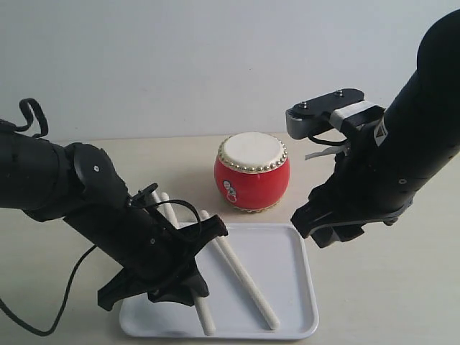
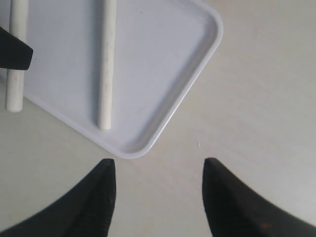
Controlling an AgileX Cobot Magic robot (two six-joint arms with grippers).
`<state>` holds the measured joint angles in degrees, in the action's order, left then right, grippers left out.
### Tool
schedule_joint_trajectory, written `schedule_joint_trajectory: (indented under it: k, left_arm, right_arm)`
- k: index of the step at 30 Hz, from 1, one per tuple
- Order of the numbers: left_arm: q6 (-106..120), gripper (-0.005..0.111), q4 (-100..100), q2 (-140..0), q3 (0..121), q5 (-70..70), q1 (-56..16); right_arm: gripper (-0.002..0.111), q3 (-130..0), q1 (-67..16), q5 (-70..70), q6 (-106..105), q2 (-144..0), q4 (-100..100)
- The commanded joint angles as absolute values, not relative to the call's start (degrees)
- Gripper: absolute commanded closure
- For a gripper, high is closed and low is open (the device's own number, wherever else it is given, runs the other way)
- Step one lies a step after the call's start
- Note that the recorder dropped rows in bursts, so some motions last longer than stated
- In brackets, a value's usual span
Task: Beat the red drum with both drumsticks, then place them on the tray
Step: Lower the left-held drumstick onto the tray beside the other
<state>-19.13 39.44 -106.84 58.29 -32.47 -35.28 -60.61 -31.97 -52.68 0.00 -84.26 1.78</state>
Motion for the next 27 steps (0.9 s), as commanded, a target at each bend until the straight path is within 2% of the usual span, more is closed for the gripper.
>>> schedule_joint_trajectory:
  k: [1,27]
  left_arm:
    - [-19.54,0.107,39.29,-108.15,59.22,-32.43,-35.56]
    - [-18.1,0.107,39.19,-112.06,60.17,-29.19,-35.56]
  right_arm:
    - [0.057,-60.36,-31.96,-51.85,-0.68,-83.79,1.53]
    - [0.057,-60.36,-31.96,-50.58,-1.37,-84.02,1.53]
